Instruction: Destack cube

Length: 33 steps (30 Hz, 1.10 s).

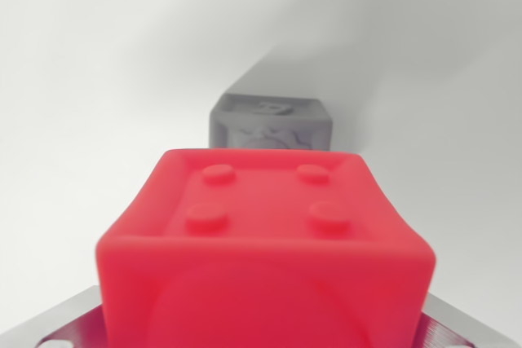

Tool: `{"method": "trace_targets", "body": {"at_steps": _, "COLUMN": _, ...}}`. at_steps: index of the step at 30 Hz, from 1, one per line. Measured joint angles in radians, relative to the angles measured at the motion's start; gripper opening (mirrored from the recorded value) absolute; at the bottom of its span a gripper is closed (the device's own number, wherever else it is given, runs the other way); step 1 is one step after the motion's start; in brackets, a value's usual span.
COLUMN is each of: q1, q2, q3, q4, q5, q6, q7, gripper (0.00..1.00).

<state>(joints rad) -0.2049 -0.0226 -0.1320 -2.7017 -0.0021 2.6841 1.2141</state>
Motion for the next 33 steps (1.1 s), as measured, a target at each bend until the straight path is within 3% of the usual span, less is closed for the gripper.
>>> {"method": "trace_targets", "body": {"at_steps": 4, "q1": 0.0, "q2": -0.024, "q3": 0.0, "q4": 0.0, "q5": -0.004, "q6": -0.019, "q7": -0.001, "gripper": 0.0}}
{"method": "trace_targets", "body": {"at_steps": 33, "q1": 0.046, "q2": 0.004, "q3": 0.027, "q4": 0.025, "q5": -0.004, "q6": -0.022, "q7": -0.129, "gripper": 0.0}}
